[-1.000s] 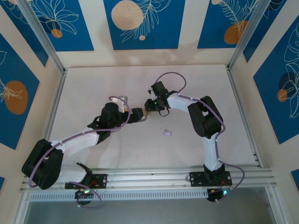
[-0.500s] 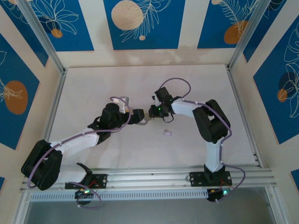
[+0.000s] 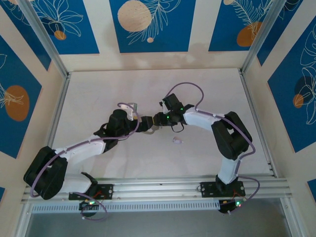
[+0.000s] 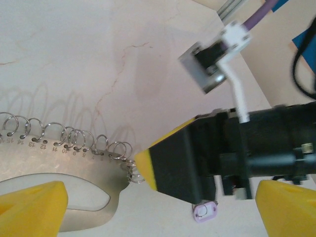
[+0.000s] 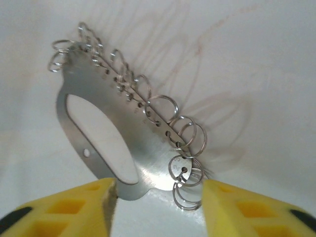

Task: Put the keys on the keyring

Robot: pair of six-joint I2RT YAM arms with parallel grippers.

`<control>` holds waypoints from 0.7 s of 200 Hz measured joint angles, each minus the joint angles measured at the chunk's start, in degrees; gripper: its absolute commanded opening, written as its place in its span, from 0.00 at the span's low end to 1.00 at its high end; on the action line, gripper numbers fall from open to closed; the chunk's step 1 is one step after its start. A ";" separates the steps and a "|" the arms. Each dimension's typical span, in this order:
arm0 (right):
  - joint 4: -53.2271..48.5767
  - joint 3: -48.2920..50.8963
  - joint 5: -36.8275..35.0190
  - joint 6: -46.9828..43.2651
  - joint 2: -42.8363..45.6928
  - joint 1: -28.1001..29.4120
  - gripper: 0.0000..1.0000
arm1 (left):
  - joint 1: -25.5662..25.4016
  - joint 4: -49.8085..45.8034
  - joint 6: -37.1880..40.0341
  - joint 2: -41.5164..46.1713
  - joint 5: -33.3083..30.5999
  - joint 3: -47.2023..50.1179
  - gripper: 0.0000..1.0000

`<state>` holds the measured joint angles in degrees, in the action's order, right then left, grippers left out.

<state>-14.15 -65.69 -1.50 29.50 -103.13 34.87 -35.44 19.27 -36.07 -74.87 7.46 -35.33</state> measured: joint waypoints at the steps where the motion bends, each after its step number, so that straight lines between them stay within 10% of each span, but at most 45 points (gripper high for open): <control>1: -0.02 0.00 0.00 -0.07 0.11 0.00 0.58 | 0.00 0.00 0.02 0.00 0.00 0.00 0.98; 63: -0.55 4.17 -1.33 -0.02 8.15 0.17 0.78 | -0.17 -0.09 0.63 -0.63 -0.28 0.00 0.98; 140: -0.04 9.55 -0.20 1.03 9.57 2.95 0.78 | -0.26 -5.16 5.77 -1.09 -4.24 -2.64 0.99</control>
<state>-14.20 -56.14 -1.69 30.52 -93.56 37.82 -35.70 14.11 -30.30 -75.96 3.22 -37.98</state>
